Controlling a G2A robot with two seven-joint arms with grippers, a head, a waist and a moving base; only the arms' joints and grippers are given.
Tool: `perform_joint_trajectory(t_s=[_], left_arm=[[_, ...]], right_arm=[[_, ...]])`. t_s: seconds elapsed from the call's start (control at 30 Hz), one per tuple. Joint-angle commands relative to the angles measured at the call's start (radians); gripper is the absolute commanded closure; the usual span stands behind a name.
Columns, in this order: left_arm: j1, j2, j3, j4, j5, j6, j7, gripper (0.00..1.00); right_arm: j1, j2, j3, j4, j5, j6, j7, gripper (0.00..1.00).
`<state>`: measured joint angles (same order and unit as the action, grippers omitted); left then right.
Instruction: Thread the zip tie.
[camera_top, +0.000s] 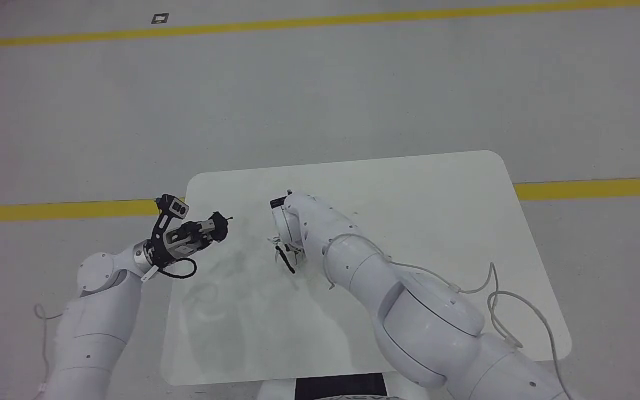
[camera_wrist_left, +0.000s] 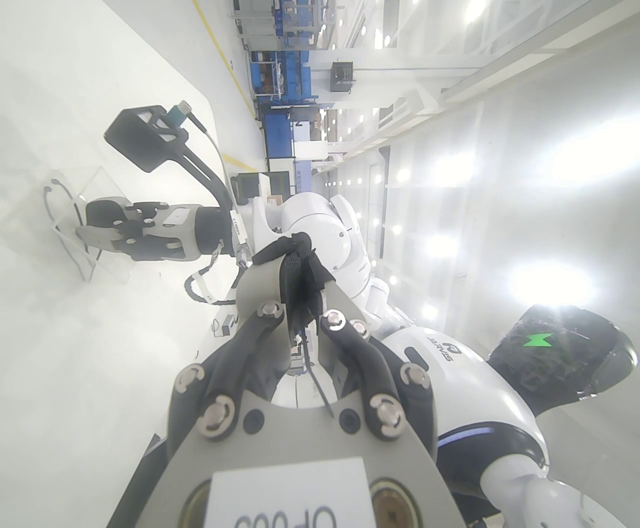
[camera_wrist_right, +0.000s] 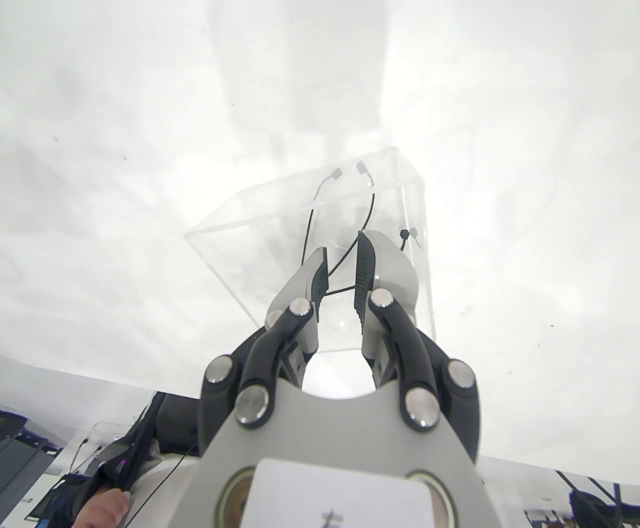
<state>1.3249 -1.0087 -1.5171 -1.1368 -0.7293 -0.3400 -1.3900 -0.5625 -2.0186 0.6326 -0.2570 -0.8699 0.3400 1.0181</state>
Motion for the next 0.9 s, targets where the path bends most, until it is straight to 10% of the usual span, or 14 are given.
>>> perform_joint_trajectory(t_s=[0.0, 0.87], left_arm=[[0.0, 0.0, 0.0, 0.0, 0.0, 0.0, 0.0, 1.0], [0.0, 0.0, 0.0, 0.0, 0.0, 0.0, 0.0, 1.0]], right_arm=[[-0.001, 0.0, -0.001, -0.001, -0.001, 0.0, 0.0, 0.84], [-0.007, -0.002, -0.004, 0.001, -0.009, 0.0, 0.006, 1.0]])
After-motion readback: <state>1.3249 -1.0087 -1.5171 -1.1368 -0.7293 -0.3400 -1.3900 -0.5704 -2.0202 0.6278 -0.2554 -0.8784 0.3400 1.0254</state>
